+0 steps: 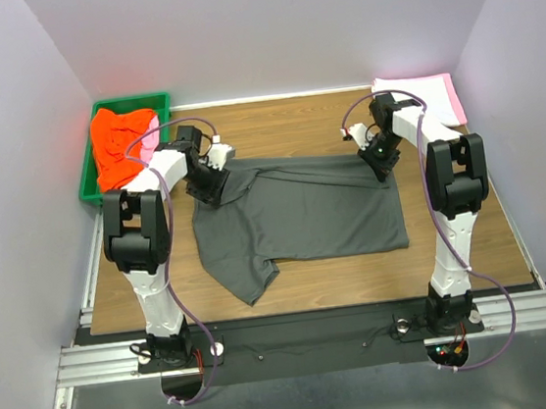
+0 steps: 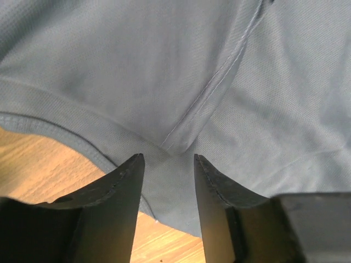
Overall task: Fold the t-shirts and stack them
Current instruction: Fold the tshirt
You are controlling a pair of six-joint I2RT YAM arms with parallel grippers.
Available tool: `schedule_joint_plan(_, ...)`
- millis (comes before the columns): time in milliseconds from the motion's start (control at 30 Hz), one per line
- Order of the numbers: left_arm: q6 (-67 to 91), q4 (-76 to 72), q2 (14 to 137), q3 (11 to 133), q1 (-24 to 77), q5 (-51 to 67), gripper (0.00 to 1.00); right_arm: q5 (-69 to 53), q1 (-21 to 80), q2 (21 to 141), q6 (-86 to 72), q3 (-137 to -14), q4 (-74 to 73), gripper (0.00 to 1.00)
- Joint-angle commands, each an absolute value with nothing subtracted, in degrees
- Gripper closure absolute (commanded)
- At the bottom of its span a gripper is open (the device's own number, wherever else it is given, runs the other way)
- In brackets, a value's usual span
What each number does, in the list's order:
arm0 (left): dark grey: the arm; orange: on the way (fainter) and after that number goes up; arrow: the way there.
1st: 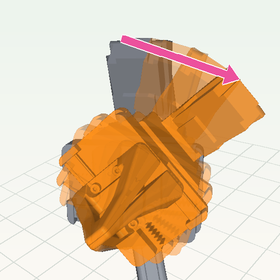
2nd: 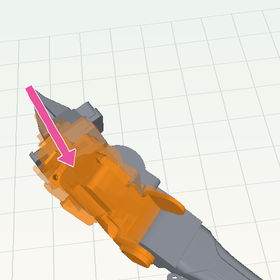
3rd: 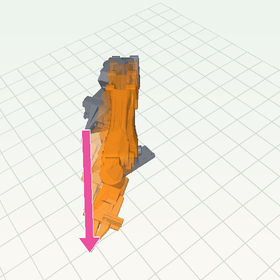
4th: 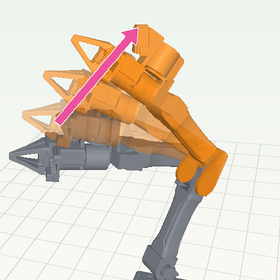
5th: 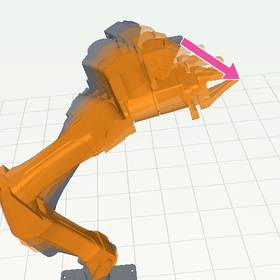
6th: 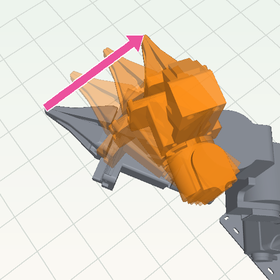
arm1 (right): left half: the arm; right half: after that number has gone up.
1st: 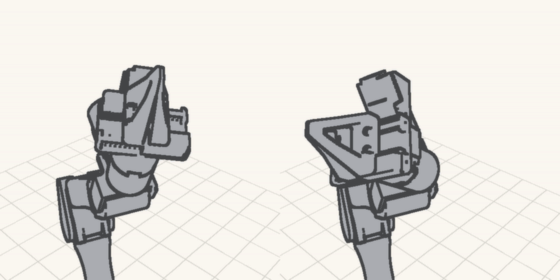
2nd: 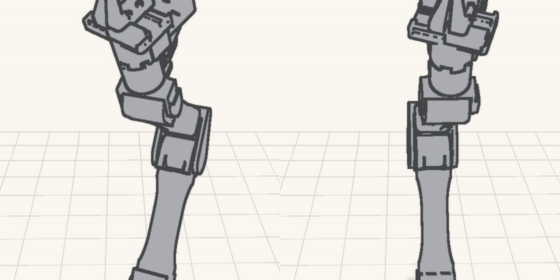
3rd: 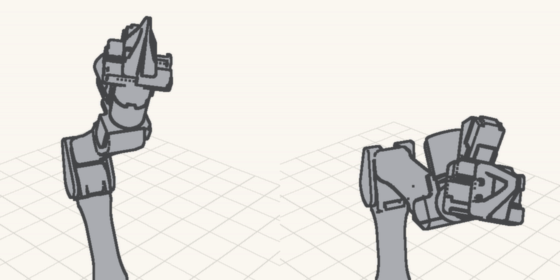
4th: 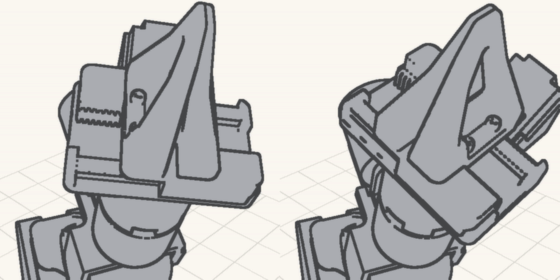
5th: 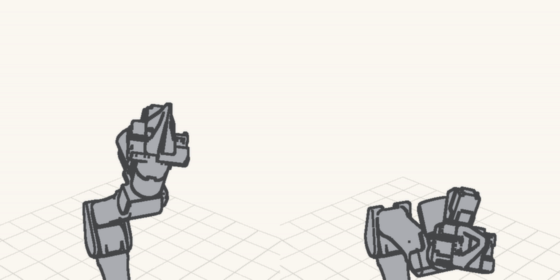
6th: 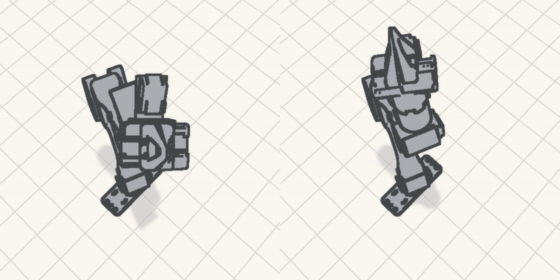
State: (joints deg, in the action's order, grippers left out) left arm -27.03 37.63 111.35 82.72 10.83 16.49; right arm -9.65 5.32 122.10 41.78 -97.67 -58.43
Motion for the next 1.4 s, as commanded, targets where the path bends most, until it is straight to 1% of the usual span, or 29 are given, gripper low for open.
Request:
schedule_joint_plan(0, -26.4, 37.3, 109.2, 82.6, 12.2, 15.9, 0.46, -9.7, 5.7, 121.1, 41.9, -100.1, -57.5, 0.99)
schedule_joint_plan(233, -26.5, 37.3, 112.8, 84.5, 12.2, 15.9, 0.46, -9.6, 5.6, 121.5, 41.5, -100.7, -57.6, 0.99)
schedule_joint_plan(433, -26.7, 37.0, 113.6, 84.6, 12.2, 15.5, 0.47, -9.4, 5.7, 121.5, 41.2, -100.7, -57.5, 0.99)
schedule_joint_plan(500, -26.5, 36.3, 113.2, 84.1, 12.2, 14.3, 0.51, -9.5, 5.7, 121.4, 41.1, -100.5, -57.5, 0.99)
schedule_joint_plan(567, -26.5, 35.9, 112.9, 84.1, 12.2, 13.8, 0.57, -9.5, 5.7, 121.4, 41.0, -100.3, -57.5, 0.99)
schedule_joint_plan(600, -26.4, 35.8, 112.7, 84.1, 12.2, 13.6, 0.64, -9.5, 5.7, 121.3, 41.0, -100.1, -57.6, 0.99)
schedule_joint_plan(667, -26.4, 35.7, 112.1, 84.2, 12.2, 13.8, 0.69, -9.4, 5.7, 121.2, 41.1, -99.8, -57.6, 0.99)
schedule_joint_plan(767, -26.1, 36.0, 111.4, 85.1, 12.1, 14.0, 0.69, -9.3, 5.7, 121.0, 41.2, -99.6, -57.5, 0.99)
schedule_joint_plan(800, -26.0, 36.2, 111.4, 85.3, 12.2, 14.1, 0.68, -9.4, 5.7, 121.0, 41.1, -99.6, -57.5, 0.99)
schedule_joint_plan(833, -26.0, 36.4, 111.4, 85.4, 12.1, 14.2, 0.63, -9.4, 5.7, 121.1, 41.1, -99.4, -57.5, 0.99)
schedule_joint_plan(900, -25.9, 36.5, 111.5, 85.7, 12.1, 14.3, 0.58, -9.4, 5.6, 121.1, 41.1, -99.4, -57.5, 1.00)
schedule_joint_plan(933, -25.8, 36.5, 111.7, 86.0, 12.2, 14.3, 0.57, -9.4, 5.7, 121.1, 41.1, -99.4, -57.5, 0.99)
schedule_joint_plan(1100, -25.8, 36.5, 112.1, 86.8, 12.1, 14.7, 0.57, -9.4, 5.7, 120.9, 41.1, -99.2, -57.6, 0.99)
schedule_joint_plan(1200, -25.9, 36.5, 112.3, 87.4, 12.1, 14.9, 0.61, -9.5, 5.7, 120.9, 41.0, -99.3, -57.5, 0.99)
schedule_joint_plan(1233, -25.9, 36.6, 112.4, 87.5, 12.1, 14.9, 0.65, -9.5, 5.7, 120.9, 41.0, -99.2, -57.5, 0.99)
schedule_joint_plan(1300, -26.1, 36.9, 112.8, 87.9, 12.1, 14.9, 0.69, -9.4, 5.7, 120.8, 41.0, -99.1, -57.5, 0.99)
schedule_joint_plan(1333, -26.3, 37.1, 112.9, 88.0, 12.1, 14.9, 0.75, -9.4, 5.7, 120.8, 41.1, -99.0, -57.6, 0.99)
schedule_joint_plan(1367, -26.4, 37.1, 112.9, 88.1, 12.1, 14.8, 0.79, -9.3, 5.8, 120.8, 41.1, -99.0, -57.5, 0.99)
